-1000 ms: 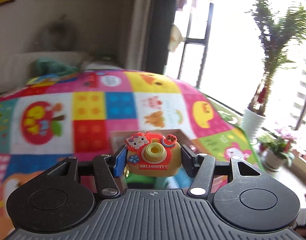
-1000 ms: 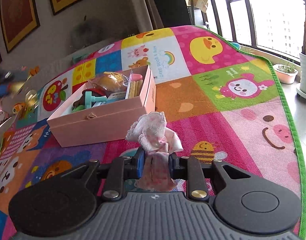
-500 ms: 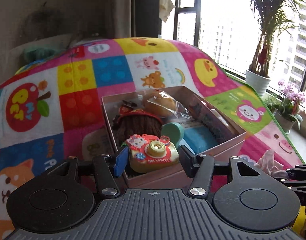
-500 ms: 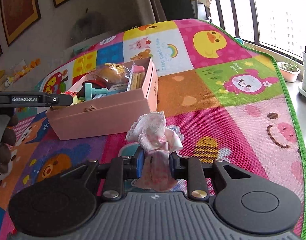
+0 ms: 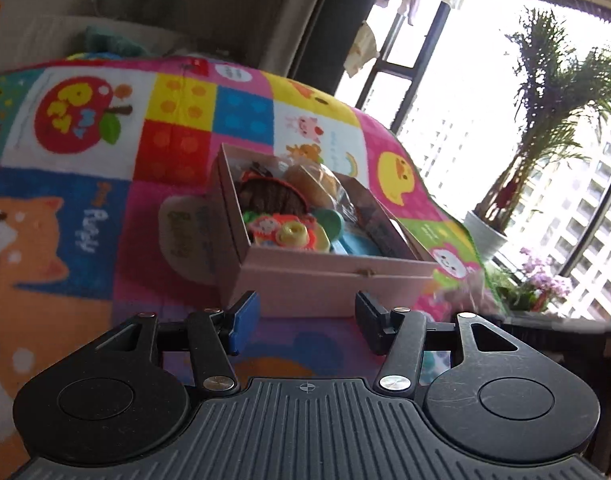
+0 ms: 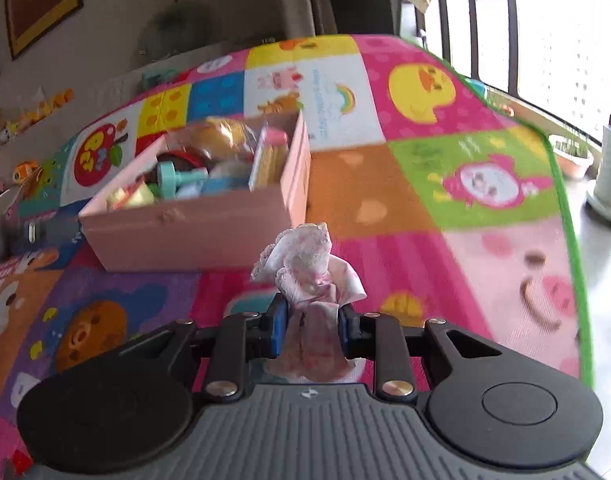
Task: Organize objects
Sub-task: 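Lower the Hello Kitty toy and scrunchie into the pink box, opening both tools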
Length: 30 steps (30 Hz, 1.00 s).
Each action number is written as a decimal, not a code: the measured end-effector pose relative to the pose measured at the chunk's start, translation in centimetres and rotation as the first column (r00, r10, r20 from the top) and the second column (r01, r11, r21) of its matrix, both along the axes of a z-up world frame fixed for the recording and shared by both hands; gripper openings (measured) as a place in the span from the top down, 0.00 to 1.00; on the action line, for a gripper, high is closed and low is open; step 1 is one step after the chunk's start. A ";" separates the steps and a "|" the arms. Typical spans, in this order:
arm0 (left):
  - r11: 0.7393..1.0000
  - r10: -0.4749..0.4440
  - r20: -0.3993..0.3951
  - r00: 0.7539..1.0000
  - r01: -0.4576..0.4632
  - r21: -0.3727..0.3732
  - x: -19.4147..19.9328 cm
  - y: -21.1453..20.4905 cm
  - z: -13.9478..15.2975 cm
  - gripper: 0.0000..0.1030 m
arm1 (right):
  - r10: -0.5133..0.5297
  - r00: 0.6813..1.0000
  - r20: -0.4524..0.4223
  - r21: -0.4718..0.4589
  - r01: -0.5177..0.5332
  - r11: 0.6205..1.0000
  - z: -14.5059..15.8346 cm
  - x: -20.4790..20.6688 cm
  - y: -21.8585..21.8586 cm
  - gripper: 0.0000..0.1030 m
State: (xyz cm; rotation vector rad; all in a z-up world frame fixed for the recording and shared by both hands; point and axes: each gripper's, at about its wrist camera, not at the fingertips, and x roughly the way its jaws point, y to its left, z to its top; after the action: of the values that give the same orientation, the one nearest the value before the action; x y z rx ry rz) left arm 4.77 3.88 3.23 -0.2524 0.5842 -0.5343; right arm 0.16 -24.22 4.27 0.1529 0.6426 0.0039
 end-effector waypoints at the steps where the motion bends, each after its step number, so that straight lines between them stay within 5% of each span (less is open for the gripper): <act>1: 1.000 0.009 -0.015 1.000 -0.009 -0.016 0.0 0.4 -0.7 0.44 | 0.012 1.000 0.009 0.006 -0.012 1.000 1.3 0.7 0.1 0.76; 5: 0.993 0.048 -0.048 0.998 -0.053 -0.109 0.2 2.0 -2.6 0.44 | 0.072 0.997 -0.020 0.087 -0.070 0.994 5.5 4.5 1.5 0.76; 8: 0.990 0.050 -0.045 0.998 -0.055 -0.131 0.0 2.4 -3.3 0.44 | 0.105 0.992 -0.073 0.130 -0.095 0.987 5.8 7.8 3.5 0.76; 15: 0.989 0.017 -0.014 1.000 -0.019 -0.148 -0.5 2.4 -3.3 0.44 | 0.027 0.994 -0.110 -0.149 -0.044 0.988 1.7 13.2 7.6 0.76; 19: 0.984 0.016 -0.034 0.999 -0.022 -0.179 -0.3 2.8 -3.6 0.44 | 0.033 0.996 -0.079 -0.129 -0.043 0.991 2.6 12.2 7.0 0.52; 23: 0.982 0.017 -0.024 1.000 -0.021 -0.185 -0.4 2.8 -3.4 0.44 | 0.034 0.999 -0.001 -0.116 -0.034 0.993 5.3 9.7 5.9 0.38; 28: 0.978 0.058 0.001 0.998 -0.057 -0.198 0.3 3.4 0.0 0.44 | 0.023 0.998 0.056 -0.080 -0.018 0.997 6.4 6.2 3.3 0.36; 30: 0.984 0.100 0.019 0.995 -0.096 -0.148 1.9 3.1 2.4 0.44 | 0.024 0.999 0.047 -0.097 -0.019 0.995 5.5 5.3 2.7 0.36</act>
State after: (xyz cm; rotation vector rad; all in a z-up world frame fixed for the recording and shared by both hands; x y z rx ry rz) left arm 6.63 6.93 5.67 -0.4117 0.5040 -0.4849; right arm 5.45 -21.55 9.81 0.0525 0.5946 -0.0024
